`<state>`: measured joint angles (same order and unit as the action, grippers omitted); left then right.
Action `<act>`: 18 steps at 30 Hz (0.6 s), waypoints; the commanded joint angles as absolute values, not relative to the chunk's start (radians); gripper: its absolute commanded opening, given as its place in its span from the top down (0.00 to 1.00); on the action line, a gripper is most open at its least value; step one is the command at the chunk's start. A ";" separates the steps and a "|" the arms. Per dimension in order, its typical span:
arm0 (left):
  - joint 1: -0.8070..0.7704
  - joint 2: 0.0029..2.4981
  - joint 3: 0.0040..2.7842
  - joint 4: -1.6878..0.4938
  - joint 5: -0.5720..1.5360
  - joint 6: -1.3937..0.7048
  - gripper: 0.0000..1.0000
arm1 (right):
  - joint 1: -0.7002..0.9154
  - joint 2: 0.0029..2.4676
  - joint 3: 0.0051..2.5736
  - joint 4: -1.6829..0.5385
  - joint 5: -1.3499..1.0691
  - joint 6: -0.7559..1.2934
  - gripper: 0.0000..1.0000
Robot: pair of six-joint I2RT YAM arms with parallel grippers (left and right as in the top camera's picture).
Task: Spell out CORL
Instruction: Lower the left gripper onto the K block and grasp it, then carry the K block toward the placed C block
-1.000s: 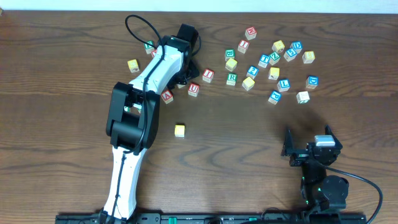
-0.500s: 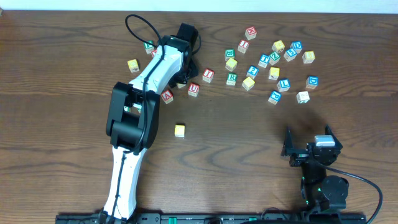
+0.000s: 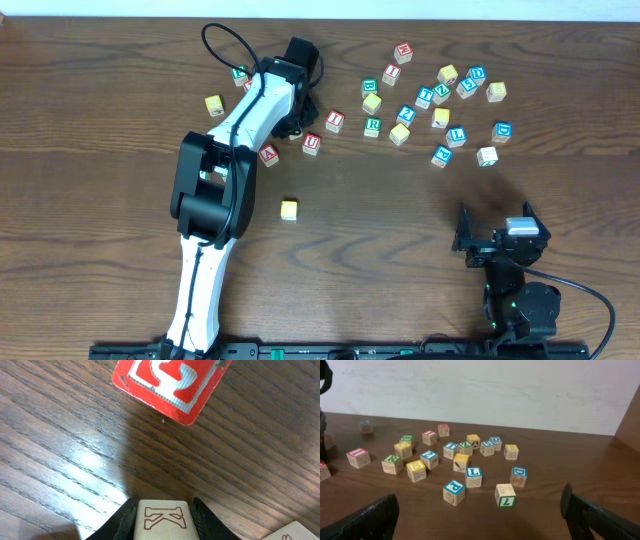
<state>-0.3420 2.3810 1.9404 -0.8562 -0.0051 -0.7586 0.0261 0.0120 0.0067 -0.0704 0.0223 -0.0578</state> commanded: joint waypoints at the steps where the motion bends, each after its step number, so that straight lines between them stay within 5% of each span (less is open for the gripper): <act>1: -0.337 2.386 1.951 -0.862 -0.007 -0.734 0.68 | 0.020 0.006 0.006 -0.074 0.031 -0.045 0.01; 18: -0.338 2.088 1.951 -0.911 -0.007 -0.444 0.69 | 0.020 0.006 0.006 -0.074 0.031 -0.045 0.01</act>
<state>-0.3420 2.1822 1.9400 -0.8791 -0.0055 -0.5983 0.0261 0.0120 0.0067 -0.0704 0.0223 -0.0578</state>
